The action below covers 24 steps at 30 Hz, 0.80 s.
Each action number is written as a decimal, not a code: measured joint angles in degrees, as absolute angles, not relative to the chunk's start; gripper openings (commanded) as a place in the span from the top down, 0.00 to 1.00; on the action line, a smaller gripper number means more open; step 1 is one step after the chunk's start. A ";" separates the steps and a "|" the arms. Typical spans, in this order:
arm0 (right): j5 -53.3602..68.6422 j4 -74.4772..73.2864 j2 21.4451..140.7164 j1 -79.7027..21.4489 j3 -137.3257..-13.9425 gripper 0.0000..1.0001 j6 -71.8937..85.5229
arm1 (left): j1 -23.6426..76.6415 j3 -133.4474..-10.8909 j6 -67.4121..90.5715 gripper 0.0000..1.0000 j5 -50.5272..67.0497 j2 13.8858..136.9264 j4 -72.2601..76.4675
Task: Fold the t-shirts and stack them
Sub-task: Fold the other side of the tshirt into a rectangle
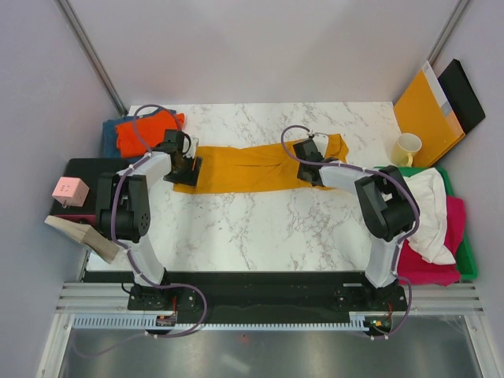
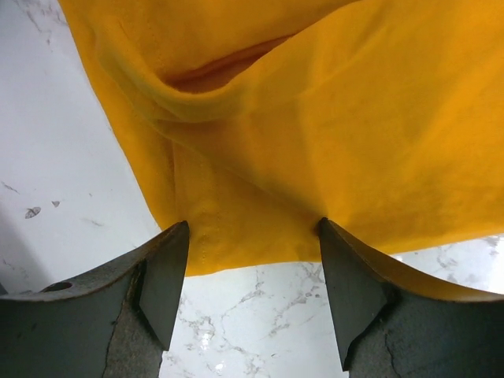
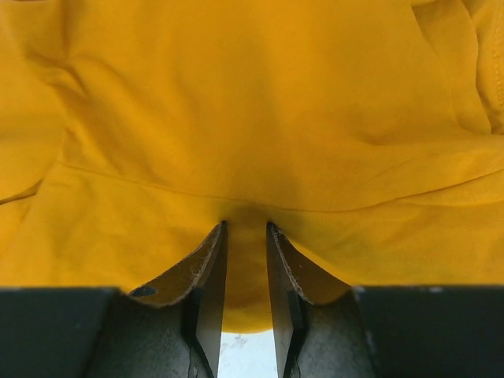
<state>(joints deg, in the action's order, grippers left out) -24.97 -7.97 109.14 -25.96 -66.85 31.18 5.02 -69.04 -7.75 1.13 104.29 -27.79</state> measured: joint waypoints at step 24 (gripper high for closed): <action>-23.75 -8.05 103.48 -23.73 -63.26 0.56 31.77 | 4.47 -65.58 -8.10 0.21 -6.37 101.91 -30.70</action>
